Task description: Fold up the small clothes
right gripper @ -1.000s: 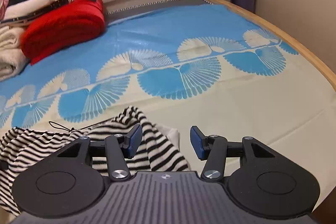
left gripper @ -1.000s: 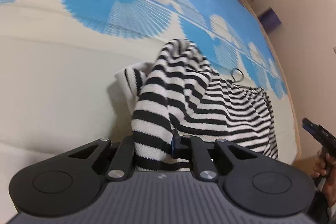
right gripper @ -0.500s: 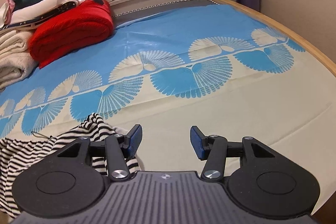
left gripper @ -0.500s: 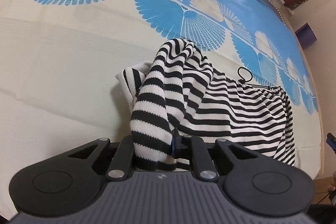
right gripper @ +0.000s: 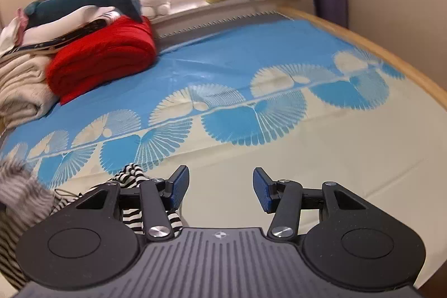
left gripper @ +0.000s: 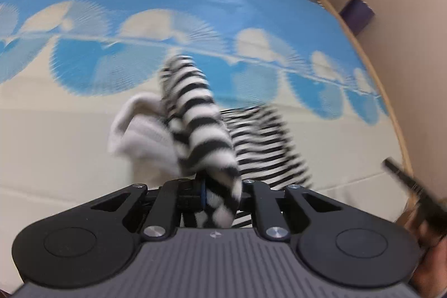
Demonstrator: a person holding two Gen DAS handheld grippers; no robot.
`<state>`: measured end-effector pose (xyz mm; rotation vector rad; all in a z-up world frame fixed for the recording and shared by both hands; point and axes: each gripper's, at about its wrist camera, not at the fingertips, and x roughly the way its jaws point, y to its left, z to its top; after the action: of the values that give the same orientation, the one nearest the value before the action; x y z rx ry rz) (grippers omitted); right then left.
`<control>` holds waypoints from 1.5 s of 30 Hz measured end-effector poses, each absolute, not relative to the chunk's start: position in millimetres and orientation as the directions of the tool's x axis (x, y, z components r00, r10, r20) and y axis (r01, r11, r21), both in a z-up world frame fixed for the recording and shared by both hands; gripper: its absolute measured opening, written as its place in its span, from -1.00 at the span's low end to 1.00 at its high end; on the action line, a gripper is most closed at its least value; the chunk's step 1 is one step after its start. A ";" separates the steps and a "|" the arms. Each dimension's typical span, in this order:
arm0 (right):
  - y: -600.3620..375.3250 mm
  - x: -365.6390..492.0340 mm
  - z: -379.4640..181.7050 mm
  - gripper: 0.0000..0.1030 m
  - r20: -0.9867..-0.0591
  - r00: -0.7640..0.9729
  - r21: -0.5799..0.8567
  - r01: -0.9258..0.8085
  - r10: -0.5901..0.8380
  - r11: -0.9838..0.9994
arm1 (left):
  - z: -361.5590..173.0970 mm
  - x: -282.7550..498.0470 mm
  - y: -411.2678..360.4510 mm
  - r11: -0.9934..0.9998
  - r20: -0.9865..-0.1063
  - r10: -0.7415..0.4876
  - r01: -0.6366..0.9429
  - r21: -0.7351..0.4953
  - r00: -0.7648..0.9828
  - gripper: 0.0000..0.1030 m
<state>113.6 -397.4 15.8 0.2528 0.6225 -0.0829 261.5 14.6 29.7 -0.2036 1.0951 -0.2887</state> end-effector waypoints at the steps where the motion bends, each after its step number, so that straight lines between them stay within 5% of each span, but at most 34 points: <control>1: -397.6 111.5 16.7 0.02 -0.581 0.814 0.207 0.139 0.008 0.968 | 34.8 265.5 -11.8 0.946 -0.844 -0.322 0.124 -0.298 0.429 -0.74; 6: -410.8 103.4 20.1 0.02 -0.568 0.823 0.216 0.129 0.017 0.968 | 37.8 287.3 -132.7 0.962 -0.861 -0.271 0.094 -0.256 0.431 -0.68; 9: -422.7 100.7 20.1 0.02 -0.570 0.821 0.252 0.144 0.026 0.957 | 38.7 296.0 -185.0 0.929 -0.861 -0.368 0.186 -0.321 0.353 -0.51; 13: -432.0 97.7 19.1 0.02 -0.577 0.816 0.284 0.148 0.046 0.947 | 85.3 276.5 -205.7 0.922 -0.813 -0.358 0.314 -0.228 0.460 -0.23; 22: -430.3 98.8 13.6 0.02 -0.580 0.800 0.418 0.132 0.152 0.899 | 94.1 219.5 -100.8 0.921 -0.766 -0.287 0.387 -0.055 0.575 -0.18; 28: -390.2 120.2 -4.1 0.02 -0.644 0.699 0.455 0.024 0.310 0.890 | 25.3 202.3 -19.4 0.916 -0.755 -0.346 0.373 -0.145 0.557 -0.18; 31: -363.1 133.9 -13.2 0.02 -0.703 0.636 0.400 -0.016 0.318 0.916 | -8.0 191.7 9.9 0.916 -0.739 -0.373 0.350 -0.196 0.561 -0.18; 33: -341.6 141.0 -18.4 0.02 -0.741 0.599 0.337 -0.060 0.304 0.940 | -22.5 195.1 16.2 0.936 -0.804 -0.304 0.318 -0.151 0.512 -0.23; 39: -306.5 146.3 -34.1 0.03 -0.814 0.520 0.196 -0.175 0.260 0.965 | -13.8 200.1 13.5 0.921 -0.774 -0.320 0.370 -0.119 0.547 -0.17; 42: -304.9 139.5 -39.5 -0.42 -0.836 0.501 0.146 -0.191 0.224 0.971 | -17.1 204.8 12.7 0.922 -0.780 -0.325 0.364 -0.135 0.535 -0.17; 43: -307.7 135.7 -36.5 -0.85 -0.828 0.511 0.149 -0.194 0.230 0.970 | -16.4 206.4 12.9 0.922 -0.777 -0.330 0.361 -0.143 0.535 -0.17; 45: -320.5 127.7 -24.7 -0.89 -0.787 0.555 0.199 -0.187 0.271 0.962 | -17.0 210.5 10.4 0.919 -0.772 -0.343 0.360 -0.159 0.535 -0.17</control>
<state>127.7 -320.5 -24.7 0.0960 0.9449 0.2711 210.5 10.4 -17.0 0.0202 0.9157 -0.4184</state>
